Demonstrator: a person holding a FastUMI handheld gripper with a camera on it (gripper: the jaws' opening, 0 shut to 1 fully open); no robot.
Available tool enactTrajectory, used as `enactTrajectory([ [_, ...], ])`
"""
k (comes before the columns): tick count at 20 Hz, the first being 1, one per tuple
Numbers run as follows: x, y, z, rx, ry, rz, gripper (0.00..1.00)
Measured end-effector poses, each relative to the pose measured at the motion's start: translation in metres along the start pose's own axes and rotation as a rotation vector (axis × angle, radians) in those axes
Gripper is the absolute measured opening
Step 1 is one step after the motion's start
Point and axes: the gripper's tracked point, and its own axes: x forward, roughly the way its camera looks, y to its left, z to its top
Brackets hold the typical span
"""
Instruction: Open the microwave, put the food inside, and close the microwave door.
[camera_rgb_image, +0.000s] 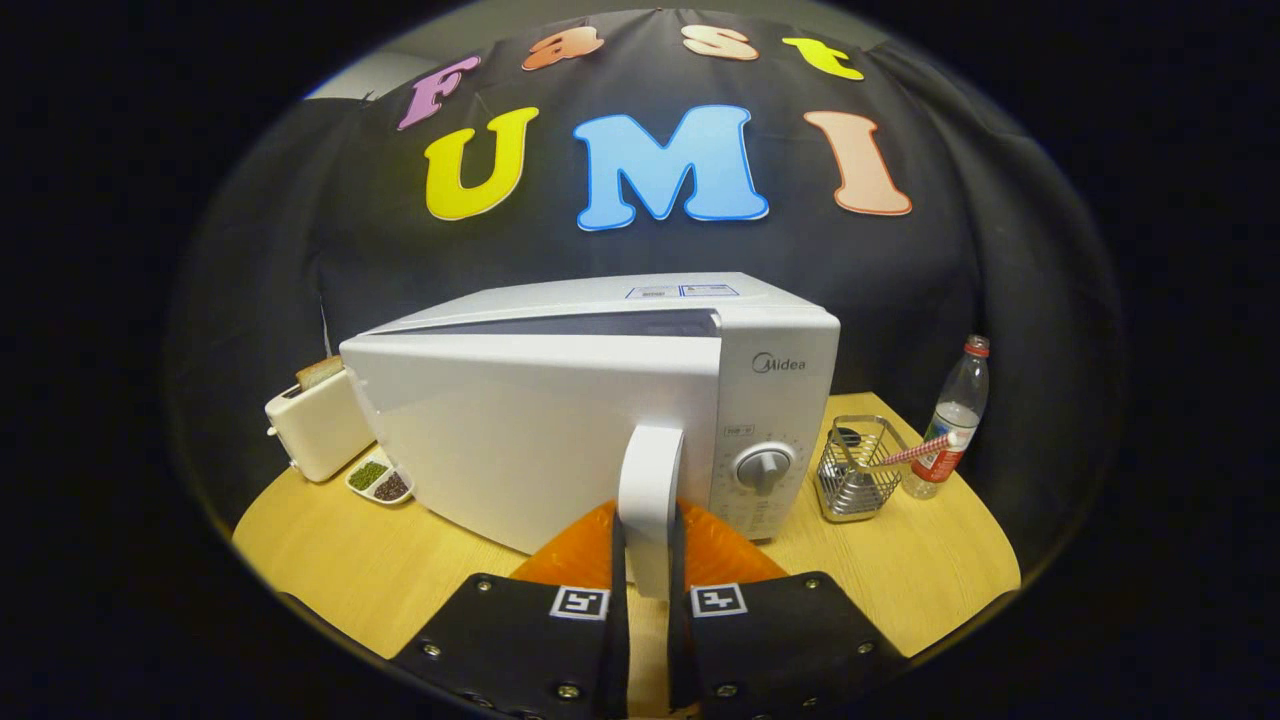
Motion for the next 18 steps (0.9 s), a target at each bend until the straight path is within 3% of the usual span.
enactTrajectory([
  [6,-0.039,0.026,-0.019,0.046,0.023,0.028,0.24],
  [18,-0.096,0.08,-0.045,0.021,0.038,0.031,0.24],
])
